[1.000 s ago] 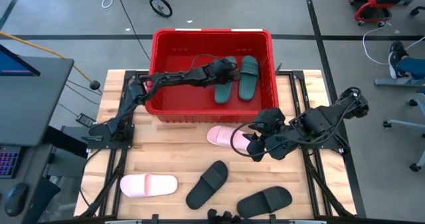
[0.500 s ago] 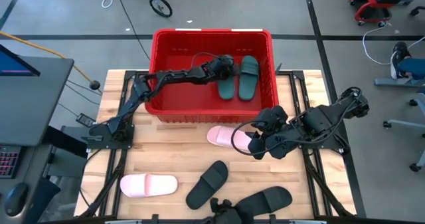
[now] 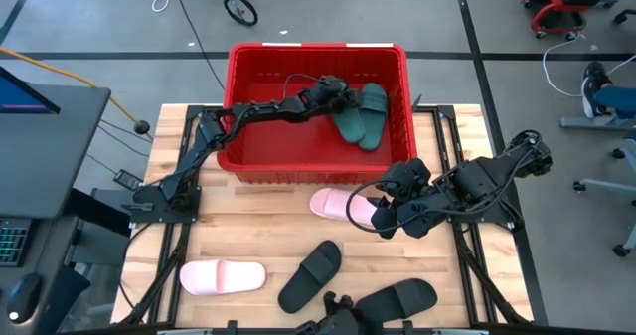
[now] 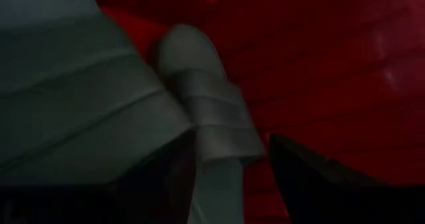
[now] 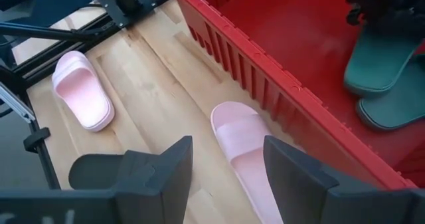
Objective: Pick and place slides into bin
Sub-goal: Put the blue slide into the red bin
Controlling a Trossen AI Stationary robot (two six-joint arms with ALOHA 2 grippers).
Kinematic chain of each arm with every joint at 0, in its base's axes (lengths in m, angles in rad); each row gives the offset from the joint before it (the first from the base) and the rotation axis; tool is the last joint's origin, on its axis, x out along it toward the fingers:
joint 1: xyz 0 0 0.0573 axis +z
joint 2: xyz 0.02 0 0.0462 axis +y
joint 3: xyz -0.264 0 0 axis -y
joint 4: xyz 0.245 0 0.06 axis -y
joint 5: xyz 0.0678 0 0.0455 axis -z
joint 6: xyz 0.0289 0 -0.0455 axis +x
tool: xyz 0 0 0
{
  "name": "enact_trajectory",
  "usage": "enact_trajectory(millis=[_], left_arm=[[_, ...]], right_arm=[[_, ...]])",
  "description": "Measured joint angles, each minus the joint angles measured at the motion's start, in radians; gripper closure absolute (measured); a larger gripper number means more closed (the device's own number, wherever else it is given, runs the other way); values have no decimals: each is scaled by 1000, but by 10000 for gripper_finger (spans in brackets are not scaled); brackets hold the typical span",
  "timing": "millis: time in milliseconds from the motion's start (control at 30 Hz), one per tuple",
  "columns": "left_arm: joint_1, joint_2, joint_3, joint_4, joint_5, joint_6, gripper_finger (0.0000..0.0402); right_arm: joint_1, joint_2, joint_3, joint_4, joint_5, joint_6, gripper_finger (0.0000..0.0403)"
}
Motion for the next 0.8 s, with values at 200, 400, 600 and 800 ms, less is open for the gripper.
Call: enact_trajectory(millis=[200,400,600,800], left_arm=[[-30,0,0,-65,5,28,217],[-41,0,0,-186,46,68,219],[-47,-1,0,-203,52,122,229],[-41,-6,0,-203,86,119,230]], right_arm=[[0,0,0,0,0,16,213],[8,0,0,0,0,23,213],[38,6,0,1,3,32,213],[76,7,0,1,9,67,213]])
